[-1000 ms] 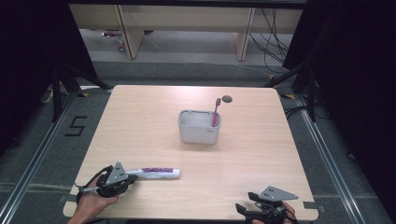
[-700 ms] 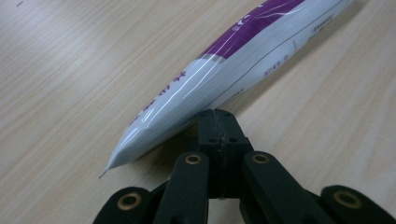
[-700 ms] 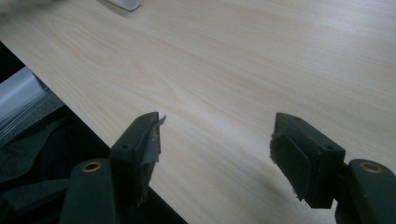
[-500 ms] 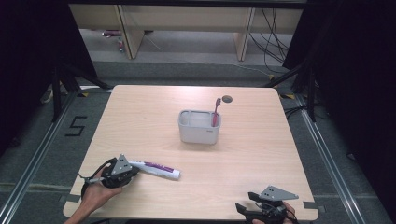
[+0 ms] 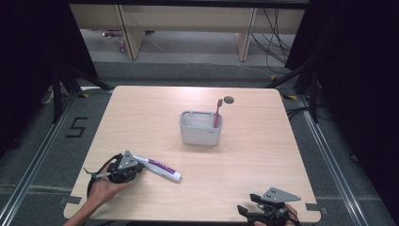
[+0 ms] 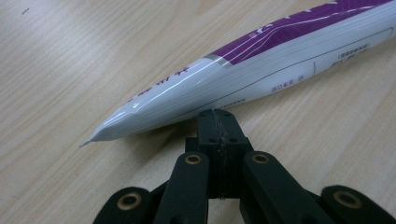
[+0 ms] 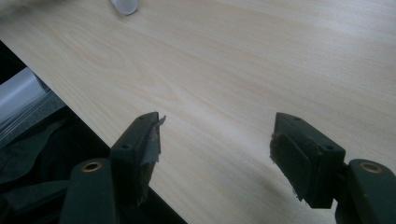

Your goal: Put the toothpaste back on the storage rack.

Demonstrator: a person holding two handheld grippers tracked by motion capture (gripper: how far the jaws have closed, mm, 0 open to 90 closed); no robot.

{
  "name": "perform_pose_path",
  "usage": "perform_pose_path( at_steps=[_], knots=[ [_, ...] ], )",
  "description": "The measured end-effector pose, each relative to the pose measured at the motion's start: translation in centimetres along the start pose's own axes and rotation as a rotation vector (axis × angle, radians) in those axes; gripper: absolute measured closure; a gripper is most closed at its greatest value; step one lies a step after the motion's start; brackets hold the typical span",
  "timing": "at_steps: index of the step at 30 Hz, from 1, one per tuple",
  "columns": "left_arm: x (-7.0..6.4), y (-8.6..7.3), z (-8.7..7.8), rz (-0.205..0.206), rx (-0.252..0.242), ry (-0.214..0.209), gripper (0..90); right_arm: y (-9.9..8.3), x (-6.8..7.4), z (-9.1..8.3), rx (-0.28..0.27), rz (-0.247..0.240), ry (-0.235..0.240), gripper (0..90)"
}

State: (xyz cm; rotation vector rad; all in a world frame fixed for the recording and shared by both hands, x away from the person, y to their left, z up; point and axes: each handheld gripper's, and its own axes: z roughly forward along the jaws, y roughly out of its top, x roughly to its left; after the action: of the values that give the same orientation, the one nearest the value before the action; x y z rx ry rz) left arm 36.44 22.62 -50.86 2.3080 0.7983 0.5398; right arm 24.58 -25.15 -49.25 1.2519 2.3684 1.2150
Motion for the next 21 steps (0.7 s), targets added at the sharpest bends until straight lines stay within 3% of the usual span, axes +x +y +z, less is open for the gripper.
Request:
perform_pose_path(
  at_steps=[3,4,6,21],
  knots=[
    [0.2,0.1,0.2,-0.009,-0.007,0.000,89.3,0.0,0.2,0.0,0.013,0.031,-0.006,33.3],
    [0.2,0.2,0.3,-0.023,-0.014,0.004,89.3,0.0,0.1,-0.1,0.012,0.025,-0.006,33.3],
    [0.5,0.5,0.4,-0.014,-0.013,0.011,89.3,0.0,0.0,-0.1,0.010,0.007,-0.011,33.3],
    [1.1,2.7,1.6,-0.024,-0.003,0.005,89.1,0.0,0.1,-0.1,0.013,0.013,-0.007,33.3]
  ],
)
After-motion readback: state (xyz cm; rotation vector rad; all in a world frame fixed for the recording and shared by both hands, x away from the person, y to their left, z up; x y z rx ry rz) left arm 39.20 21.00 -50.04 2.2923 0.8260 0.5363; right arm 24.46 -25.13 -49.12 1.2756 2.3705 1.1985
